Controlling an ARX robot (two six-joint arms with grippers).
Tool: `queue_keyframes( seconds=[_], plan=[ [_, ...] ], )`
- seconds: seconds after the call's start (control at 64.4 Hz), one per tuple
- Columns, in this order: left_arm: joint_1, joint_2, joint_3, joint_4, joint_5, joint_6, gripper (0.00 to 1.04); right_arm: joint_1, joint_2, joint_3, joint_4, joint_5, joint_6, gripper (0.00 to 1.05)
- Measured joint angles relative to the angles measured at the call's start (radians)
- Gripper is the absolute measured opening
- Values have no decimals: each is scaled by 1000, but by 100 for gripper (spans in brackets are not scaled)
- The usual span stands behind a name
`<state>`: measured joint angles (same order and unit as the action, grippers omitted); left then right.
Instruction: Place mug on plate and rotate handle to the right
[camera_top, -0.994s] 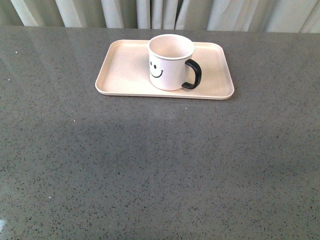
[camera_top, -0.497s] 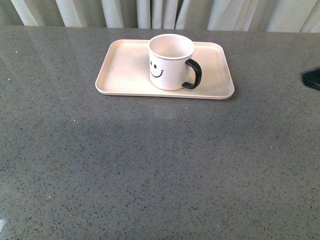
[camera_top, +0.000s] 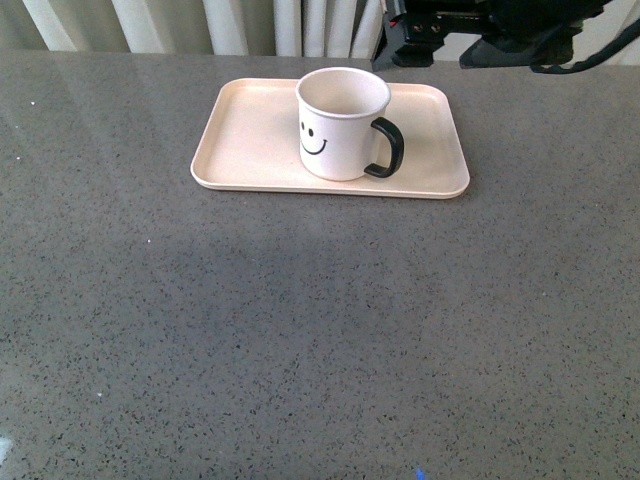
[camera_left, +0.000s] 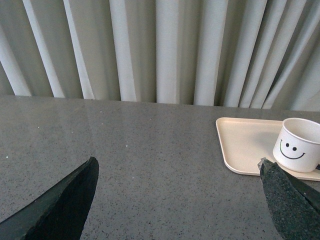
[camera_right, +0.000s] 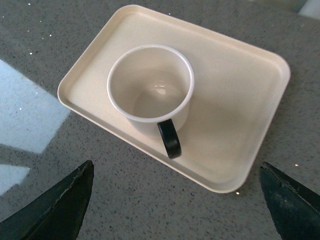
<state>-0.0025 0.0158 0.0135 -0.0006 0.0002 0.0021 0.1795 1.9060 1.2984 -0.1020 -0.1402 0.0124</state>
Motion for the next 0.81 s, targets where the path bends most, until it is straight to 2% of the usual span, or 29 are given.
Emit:
queue_keyframes(
  seconds=[0.295, 0.808],
  plan=[
    [0, 0, 0, 0, 0, 0, 96, 10, 156, 244, -137, 10, 138, 96],
    [0, 0, 0, 0, 0, 0, 96, 24, 283, 370, -218, 76, 224, 96]
  ],
)
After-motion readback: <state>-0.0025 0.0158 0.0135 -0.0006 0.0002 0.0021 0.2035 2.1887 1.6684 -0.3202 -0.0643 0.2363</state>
